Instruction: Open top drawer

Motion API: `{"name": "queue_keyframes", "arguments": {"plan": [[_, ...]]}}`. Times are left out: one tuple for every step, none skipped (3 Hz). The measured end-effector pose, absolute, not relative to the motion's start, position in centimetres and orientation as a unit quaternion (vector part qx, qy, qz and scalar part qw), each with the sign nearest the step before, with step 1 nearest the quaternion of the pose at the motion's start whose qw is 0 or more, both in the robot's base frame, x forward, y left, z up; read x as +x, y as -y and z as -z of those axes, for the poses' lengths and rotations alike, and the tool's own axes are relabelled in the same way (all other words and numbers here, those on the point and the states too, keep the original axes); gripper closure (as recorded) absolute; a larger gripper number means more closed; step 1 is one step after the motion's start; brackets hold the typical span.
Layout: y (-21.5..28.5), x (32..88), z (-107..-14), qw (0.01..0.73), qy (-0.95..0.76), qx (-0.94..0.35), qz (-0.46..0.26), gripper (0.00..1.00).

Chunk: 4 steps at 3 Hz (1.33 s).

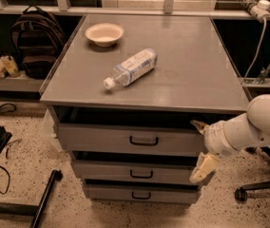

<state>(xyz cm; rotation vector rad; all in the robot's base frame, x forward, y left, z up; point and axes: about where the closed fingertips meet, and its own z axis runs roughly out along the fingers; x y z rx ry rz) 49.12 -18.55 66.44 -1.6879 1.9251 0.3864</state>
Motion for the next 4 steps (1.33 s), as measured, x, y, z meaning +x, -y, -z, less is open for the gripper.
{"name": "queue_keyframes", "arguments": {"plan": [[18.3,47.7,-66.4,0.233,-0.722,-0.631,-0.164,0.00],[18.1,46.0,-66.8,0.195,-0.726,-0.633,-0.184,0.00],[17.9,43.9,-68.1,0.159,-0.724,-0.638,-0.207,0.00],[17.3,41.5,-69.7,0.128,-0.715,-0.645,-0.237,0.00]]}}
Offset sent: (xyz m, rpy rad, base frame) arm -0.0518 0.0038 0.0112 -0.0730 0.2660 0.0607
